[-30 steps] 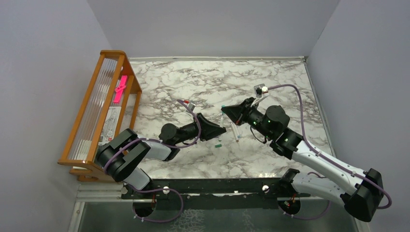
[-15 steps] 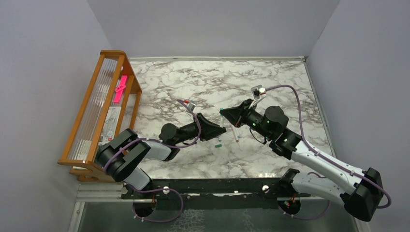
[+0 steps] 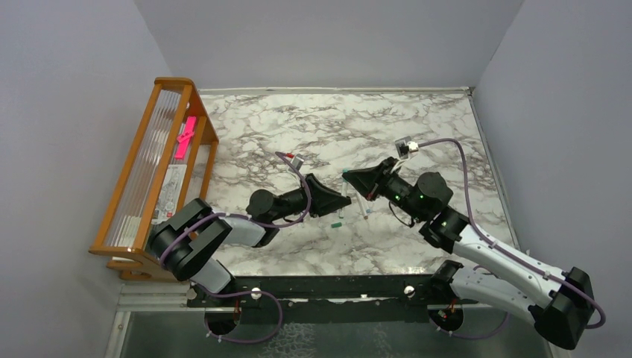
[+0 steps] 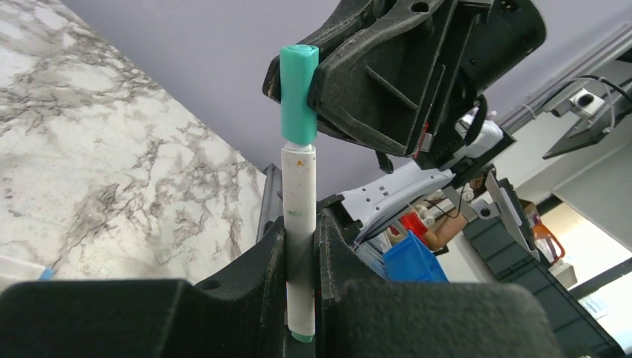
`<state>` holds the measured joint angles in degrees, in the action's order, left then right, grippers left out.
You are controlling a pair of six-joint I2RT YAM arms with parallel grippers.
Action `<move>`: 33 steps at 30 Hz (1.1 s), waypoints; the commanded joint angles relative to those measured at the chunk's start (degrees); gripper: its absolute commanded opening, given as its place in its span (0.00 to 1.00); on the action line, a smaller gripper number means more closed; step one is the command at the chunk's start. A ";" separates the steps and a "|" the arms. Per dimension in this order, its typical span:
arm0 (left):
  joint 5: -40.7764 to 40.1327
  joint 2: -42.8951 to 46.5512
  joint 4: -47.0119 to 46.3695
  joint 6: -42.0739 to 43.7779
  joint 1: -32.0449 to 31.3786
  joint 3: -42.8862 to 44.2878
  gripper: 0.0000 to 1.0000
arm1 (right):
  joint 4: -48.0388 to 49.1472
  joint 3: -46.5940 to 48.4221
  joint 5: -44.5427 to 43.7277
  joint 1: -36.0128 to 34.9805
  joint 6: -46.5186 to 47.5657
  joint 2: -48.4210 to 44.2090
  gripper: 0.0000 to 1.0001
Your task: Insert the pens into the pen caps
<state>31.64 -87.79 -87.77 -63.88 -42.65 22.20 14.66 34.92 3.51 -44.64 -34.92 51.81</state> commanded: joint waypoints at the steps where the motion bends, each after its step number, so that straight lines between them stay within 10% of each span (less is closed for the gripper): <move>1: 0.35 3.85 -13.01 -0.64 -0.24 2.89 0.00 | 2.97 -2.60 4.19 -0.18 -1.04 -3.03 0.01; 33: 20.06 3.54 -13.22 -3.55 1.34 15.30 0.00 | 7.62 -4.81 12.05 -0.13 1.78 -10.77 0.03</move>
<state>50.54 -85.27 -87.99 -67.42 -41.58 34.74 26.68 31.35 12.10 -44.18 -34.92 41.85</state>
